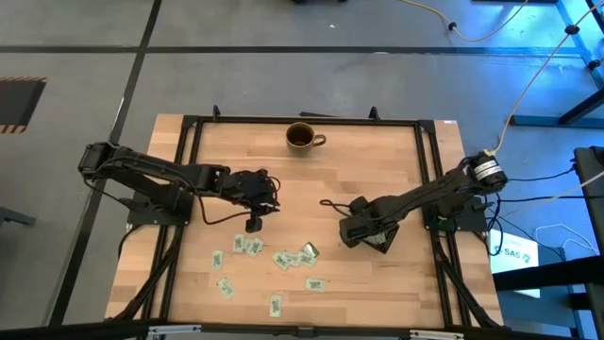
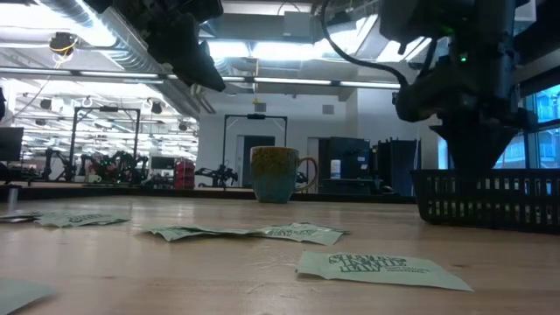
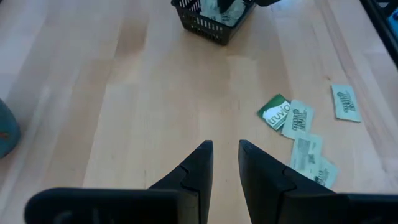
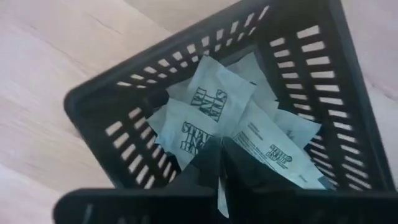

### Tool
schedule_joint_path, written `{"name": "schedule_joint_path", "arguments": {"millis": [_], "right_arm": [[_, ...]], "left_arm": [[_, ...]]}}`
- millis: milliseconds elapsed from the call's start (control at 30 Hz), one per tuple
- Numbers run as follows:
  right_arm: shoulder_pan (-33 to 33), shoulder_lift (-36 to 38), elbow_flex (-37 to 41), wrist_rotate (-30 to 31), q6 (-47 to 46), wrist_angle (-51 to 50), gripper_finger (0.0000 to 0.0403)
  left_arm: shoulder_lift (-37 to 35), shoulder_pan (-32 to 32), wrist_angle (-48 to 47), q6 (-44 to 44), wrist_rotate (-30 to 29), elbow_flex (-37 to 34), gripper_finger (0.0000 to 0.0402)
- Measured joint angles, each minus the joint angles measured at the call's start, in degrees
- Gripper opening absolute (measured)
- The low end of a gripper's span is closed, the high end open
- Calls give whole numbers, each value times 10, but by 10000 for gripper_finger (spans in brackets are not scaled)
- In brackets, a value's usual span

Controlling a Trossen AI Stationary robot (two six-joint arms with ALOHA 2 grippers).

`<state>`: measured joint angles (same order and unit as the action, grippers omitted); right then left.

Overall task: Pick and place Stevia / Truvia into bins
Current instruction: Put the stevia packet into the black bin, then put the truvia packet into the black bin

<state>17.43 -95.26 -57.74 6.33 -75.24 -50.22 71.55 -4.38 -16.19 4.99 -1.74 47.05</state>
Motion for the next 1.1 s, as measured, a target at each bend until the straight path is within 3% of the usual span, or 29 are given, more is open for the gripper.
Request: {"name": "schedule_joint_path", "arguments": {"millis": [433,767,833,967,1100], "right_arm": [[0,10,-9,0,-7,-70,109],[0,14,-118,59,0,-157,121],[1,14,-139,66,54,-129,121],[19,13,-156,76,196,17,121],[33,-11,-154,114,270,127,108]], "left_arm": [[0,12,0,6,-2,0,67],[0,12,-14,2,-2,0,68],[0,12,-21,2,-2,0,66],[0,12,-43,-11,-2,0,63],[0,12,-55,-23,-2,0,63]]}}
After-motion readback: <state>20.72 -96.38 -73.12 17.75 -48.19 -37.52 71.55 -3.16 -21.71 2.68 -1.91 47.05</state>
